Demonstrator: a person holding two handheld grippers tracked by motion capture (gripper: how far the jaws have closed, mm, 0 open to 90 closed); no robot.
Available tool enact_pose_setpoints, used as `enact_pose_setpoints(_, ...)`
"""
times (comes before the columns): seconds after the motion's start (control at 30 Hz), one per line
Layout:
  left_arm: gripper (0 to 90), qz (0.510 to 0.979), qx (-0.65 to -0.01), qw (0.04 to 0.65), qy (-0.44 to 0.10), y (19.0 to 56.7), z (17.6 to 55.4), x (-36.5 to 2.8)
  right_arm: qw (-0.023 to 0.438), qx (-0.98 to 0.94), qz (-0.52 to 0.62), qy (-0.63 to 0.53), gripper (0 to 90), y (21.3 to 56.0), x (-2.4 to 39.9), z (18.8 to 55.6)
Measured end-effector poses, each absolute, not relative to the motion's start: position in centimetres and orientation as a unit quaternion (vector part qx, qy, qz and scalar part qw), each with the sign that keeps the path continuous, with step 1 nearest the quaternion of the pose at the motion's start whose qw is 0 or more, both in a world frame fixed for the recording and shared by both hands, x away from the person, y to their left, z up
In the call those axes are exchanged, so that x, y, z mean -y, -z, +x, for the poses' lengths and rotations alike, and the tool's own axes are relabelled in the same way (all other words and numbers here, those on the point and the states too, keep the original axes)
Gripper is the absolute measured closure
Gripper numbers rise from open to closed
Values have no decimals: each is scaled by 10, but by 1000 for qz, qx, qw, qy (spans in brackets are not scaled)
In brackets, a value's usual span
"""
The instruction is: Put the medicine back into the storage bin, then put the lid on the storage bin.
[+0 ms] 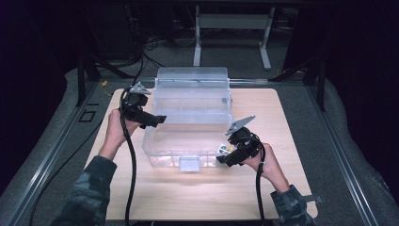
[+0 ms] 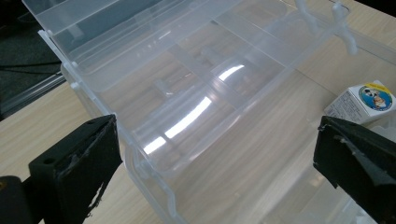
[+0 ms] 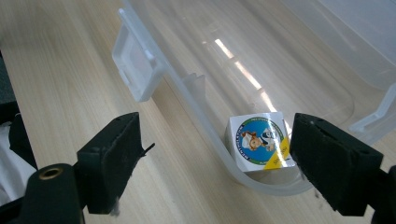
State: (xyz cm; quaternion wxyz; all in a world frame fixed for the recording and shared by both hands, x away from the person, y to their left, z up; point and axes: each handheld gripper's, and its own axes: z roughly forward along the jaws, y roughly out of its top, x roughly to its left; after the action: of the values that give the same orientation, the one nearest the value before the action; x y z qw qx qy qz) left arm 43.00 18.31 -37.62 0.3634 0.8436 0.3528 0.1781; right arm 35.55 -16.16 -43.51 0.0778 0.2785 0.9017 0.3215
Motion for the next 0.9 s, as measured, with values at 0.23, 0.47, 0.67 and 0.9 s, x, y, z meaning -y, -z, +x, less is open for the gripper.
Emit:
enact_pose_setpoints(0.23, 8, 851, -351, 349, -179, 373, 447, -174, 76, -901, 282, -322, 175, 436, 160, 355)
enact_pose_setpoints(0.47, 12, 853, -343, 356, -170, 370, 460, -164, 74, -902, 278, -321, 177, 439, 156, 354)
enact_pose_setpoints(0.67, 2, 854, -344, 352, -168, 370, 475, -153, 80, -904, 274, -317, 186, 441, 152, 354)
enact_pose_setpoints(0.9, 2, 859, -342, 344, -167, 373, 491, -146, 81, -906, 267, -319, 180, 444, 148, 351)
